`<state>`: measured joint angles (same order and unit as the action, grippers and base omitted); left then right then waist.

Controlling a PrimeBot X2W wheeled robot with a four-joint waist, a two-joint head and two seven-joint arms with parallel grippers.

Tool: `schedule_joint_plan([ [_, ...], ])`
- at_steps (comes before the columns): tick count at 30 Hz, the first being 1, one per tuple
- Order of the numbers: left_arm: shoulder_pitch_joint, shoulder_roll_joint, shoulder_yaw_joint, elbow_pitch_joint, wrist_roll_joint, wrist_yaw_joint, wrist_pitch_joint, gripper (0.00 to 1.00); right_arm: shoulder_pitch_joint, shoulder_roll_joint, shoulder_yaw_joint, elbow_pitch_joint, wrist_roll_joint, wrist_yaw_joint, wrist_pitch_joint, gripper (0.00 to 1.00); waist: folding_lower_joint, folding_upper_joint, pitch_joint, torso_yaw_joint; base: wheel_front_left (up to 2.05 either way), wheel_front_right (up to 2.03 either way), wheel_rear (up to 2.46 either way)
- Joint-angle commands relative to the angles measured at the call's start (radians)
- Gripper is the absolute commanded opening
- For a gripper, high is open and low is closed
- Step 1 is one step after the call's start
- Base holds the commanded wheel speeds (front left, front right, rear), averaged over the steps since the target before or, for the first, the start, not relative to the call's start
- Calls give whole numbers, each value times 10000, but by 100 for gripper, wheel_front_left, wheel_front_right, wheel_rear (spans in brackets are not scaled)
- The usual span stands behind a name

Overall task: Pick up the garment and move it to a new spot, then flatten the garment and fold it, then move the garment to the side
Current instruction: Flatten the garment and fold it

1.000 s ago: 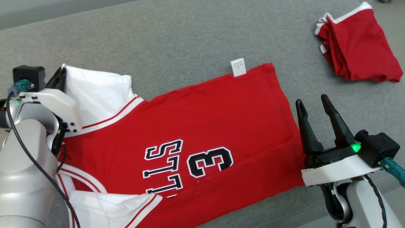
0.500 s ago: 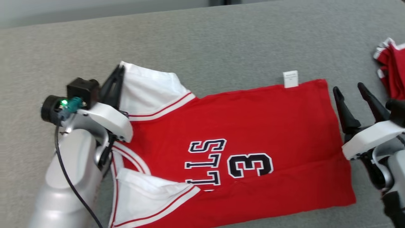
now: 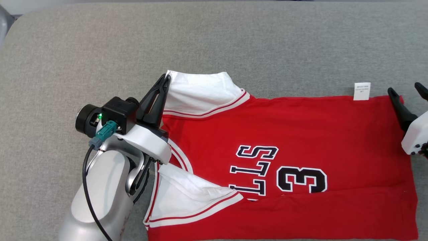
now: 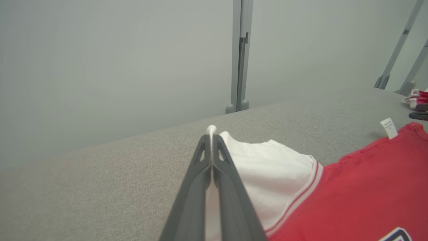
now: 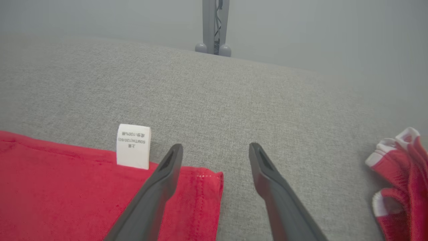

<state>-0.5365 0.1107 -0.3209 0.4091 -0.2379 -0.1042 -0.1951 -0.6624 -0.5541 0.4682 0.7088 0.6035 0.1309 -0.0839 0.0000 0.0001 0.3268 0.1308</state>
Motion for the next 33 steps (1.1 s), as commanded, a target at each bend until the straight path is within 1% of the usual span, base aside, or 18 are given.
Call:
schedule_joint_plan([
  [1, 115, 22, -29, -207, -22, 64, 38, 0, -267, -148, 201, 233, 250, -4, 2, 100, 0, -1, 198, 172, 0, 0, 0],
  [2, 115, 22, -29, -207, -22, 64, 38, 0, -267, -148, 201, 233, 250, -4, 2, 100, 0, -1, 198, 172, 0, 0, 0],
  [9, 237, 75, -98, -563, -107, 139, 154, 0, -773, -294, 1049, 982, 1022, -4, 26, 100, 0, -1, 383, 259, 0, 0, 0],
  [21, 256, 263, -67, -711, -246, 246, 268, 0, -1065, -288, 2202, 1676, 1991, -4, -172, 99, 0, -1, 301, 123, 0, 0, 0],
  [22, 251, 265, -72, -727, -254, 257, 281, 0, -1088, -290, 2309, 1671, 2060, -4, -215, 87, 0, -1, 301, 117, 0, 0, 0],
  [23, 245, 272, -82, -743, -258, 264, 292, 0, -1120, -304, 2409, 1671, 2122, -4, -251, 78, 0, -1, 304, 113, 0, 0, 0],
  [24, 237, 278, -93, -751, -268, 267, 297, 0, -1168, -324, 2511, 1660, 2164, -4, -301, 45, 0, -1, 308, 111, 0, 0, 0],
  [25, 235, 289, -116, -770, -277, 277, 315, 0, -1240, -385, 2774, 1614, 2230, -4, -396, 33, 0, -1, 313, 115, 0, 0, 0],
  [26, 246, 303, -128, -772, -282, 280, 311, 0, -1260, -412, 2893, 1601, 2276, -4, -436, 31, 0, -1, 315, 117, 0, 0, 0],
  [27, 257, 315, -138, -777, -289, 284, 312, 0, -1278, -440, 3010, 1589, 2302, -4, -528, 9, 0, -1, 315, 121, 0, 0, 0],
  [28, 266, 323, -149, -778, -302, 278, 319, 0, -1304, -477, 3126, 1583, 2322, -4, -605, 0, 0, -1, 315, 126, 0, 0, 0],
  [33, 347, 359, -192, -699, -345, 300, 330, 0, -1375, -548, 3443, 1821, 2477, -4, -1163, 0, 0, -1, 209, 142, 0, 0, 0],
])
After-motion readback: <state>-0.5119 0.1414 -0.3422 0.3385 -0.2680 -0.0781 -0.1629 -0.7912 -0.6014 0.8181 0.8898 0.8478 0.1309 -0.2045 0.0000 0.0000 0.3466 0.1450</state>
